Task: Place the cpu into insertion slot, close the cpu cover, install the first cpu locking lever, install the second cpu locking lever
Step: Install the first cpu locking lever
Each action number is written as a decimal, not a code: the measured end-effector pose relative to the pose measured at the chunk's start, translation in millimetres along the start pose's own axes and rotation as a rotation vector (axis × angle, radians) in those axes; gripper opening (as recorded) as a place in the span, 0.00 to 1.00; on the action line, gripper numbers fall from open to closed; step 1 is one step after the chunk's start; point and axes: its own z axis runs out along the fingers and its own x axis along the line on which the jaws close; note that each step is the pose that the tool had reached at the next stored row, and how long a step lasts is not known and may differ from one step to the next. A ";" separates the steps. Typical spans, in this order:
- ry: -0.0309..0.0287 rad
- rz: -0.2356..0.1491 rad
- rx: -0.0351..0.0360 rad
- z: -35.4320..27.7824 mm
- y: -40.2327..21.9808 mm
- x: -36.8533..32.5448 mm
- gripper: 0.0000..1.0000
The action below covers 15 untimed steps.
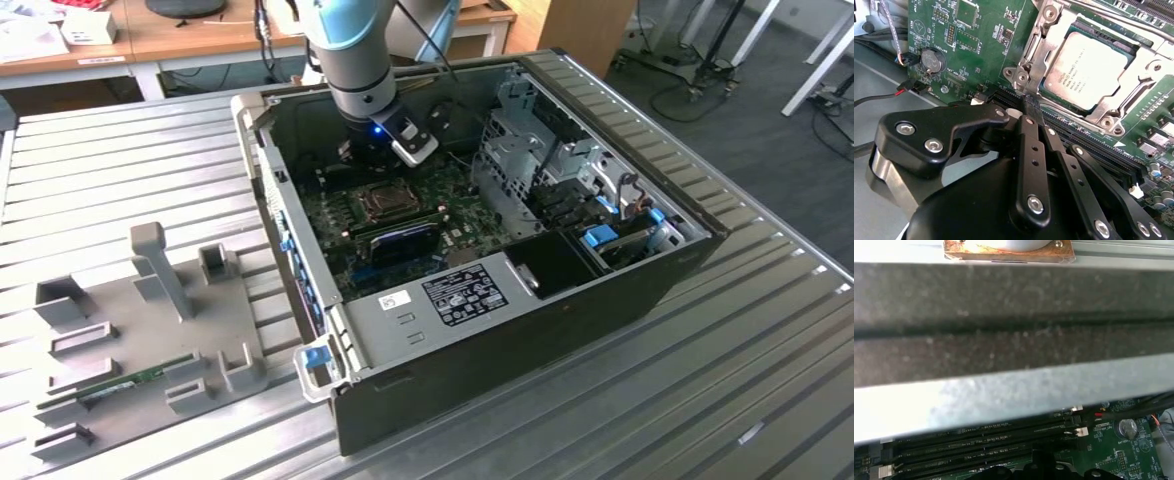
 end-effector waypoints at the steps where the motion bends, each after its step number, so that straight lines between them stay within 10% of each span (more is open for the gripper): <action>1: 0.0000 0.000 0.0000 0.0 0.0 0.0 0.10; 15: -0.0085 0.000 -0.0059 0.5 -0.7 1.3 0.10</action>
